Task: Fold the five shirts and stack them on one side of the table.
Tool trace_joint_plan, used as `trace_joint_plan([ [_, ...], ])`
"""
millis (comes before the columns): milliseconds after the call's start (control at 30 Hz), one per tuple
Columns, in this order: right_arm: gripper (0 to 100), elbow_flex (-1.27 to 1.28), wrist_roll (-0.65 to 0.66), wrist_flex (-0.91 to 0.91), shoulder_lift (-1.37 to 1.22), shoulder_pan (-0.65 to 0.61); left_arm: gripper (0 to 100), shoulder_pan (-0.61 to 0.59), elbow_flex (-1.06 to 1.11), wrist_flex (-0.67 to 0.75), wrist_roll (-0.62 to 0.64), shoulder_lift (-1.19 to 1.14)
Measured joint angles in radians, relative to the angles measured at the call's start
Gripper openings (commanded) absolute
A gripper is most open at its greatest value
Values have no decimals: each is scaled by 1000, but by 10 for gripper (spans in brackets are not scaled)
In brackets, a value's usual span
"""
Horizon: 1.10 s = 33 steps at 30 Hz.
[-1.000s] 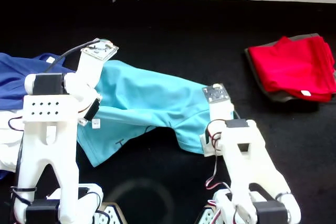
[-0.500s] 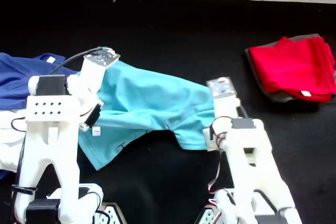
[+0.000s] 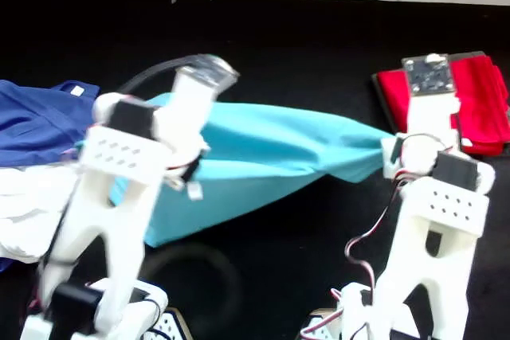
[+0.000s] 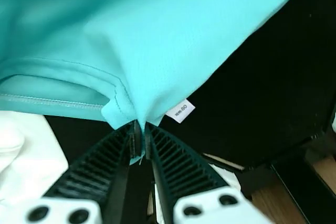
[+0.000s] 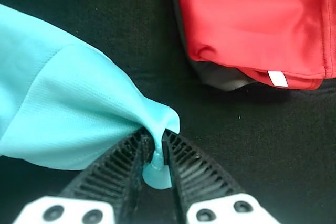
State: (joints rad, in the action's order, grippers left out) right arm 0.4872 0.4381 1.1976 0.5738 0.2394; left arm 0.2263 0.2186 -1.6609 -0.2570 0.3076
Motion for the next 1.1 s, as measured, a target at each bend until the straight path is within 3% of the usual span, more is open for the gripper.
trace_joint_plan([
  [333,5,35,129,0,-28,106,15,313,157,-5,2,-55],
  [467,5,48,132,0,-28,107,106,410,173,-8,2,-55],
  [567,5,48,132,0,-28,107,178,414,152,-12,0,-55],
  [800,5,48,132,0,-28,107,181,292,106,-12,-5,-58],
  [967,5,48,132,0,-28,107,181,269,216,124,-14,-89],
  [1100,5,48,132,0,-28,107,181,344,388,282,21,-101],
])
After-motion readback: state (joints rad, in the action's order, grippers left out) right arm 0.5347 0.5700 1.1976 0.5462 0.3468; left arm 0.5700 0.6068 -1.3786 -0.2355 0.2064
